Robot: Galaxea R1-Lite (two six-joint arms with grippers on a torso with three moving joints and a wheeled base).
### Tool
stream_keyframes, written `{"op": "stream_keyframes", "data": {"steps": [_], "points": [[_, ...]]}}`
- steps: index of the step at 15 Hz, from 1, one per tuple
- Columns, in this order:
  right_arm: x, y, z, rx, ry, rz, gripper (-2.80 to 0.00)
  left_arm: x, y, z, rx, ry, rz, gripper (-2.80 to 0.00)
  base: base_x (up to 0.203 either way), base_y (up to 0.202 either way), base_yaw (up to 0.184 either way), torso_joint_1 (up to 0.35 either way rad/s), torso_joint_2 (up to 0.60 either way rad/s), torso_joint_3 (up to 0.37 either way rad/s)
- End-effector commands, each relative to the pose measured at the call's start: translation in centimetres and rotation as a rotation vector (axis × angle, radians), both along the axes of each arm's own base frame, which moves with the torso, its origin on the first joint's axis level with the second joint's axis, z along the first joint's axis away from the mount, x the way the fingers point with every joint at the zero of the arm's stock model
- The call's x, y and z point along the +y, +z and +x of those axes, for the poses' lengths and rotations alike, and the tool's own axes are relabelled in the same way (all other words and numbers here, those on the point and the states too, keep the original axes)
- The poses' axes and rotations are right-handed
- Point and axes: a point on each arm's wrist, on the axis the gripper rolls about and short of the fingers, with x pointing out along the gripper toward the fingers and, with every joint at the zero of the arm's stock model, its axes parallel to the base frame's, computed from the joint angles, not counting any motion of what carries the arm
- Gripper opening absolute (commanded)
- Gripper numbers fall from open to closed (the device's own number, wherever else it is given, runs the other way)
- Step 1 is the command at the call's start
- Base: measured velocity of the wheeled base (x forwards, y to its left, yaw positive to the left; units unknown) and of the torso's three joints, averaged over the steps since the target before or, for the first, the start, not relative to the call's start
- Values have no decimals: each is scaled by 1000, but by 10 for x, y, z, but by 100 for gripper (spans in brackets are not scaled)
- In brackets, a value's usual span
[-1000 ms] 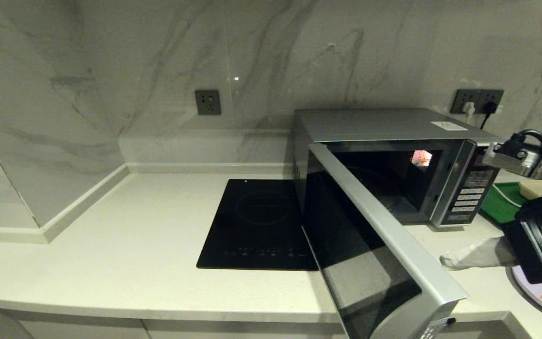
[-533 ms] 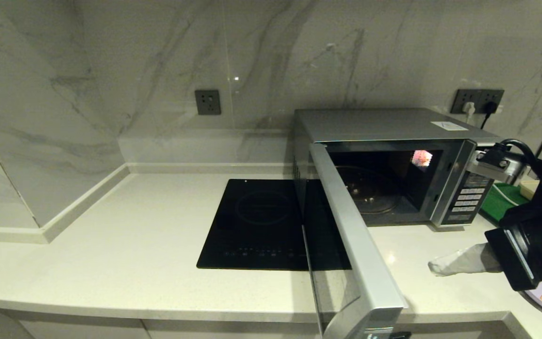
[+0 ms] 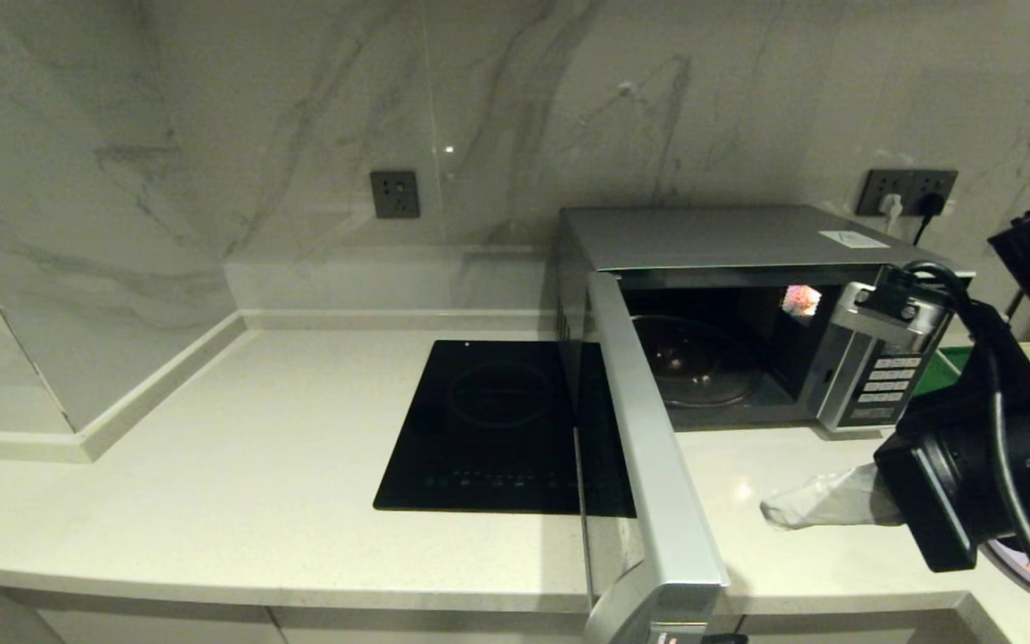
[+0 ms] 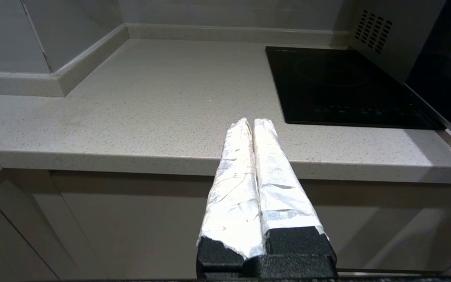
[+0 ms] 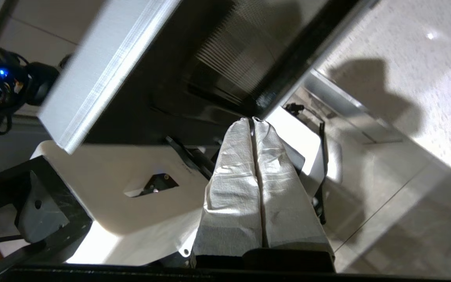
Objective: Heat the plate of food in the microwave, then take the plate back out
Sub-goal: Open the microwave oven
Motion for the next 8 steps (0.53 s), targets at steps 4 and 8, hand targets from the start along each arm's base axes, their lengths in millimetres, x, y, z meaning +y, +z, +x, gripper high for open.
{"op": "stream_keyframes", "data": {"steps": [4,8], "points": [[27,-12,2,-6,47,-61,-280,0,0,0,-2,1,-1,-280,0,0,0,0,0,0],[24,-14,1,-8,22,-82,-280,0,0,0,-1,1,-1,-280,0,0,0,0,0,0]]}}
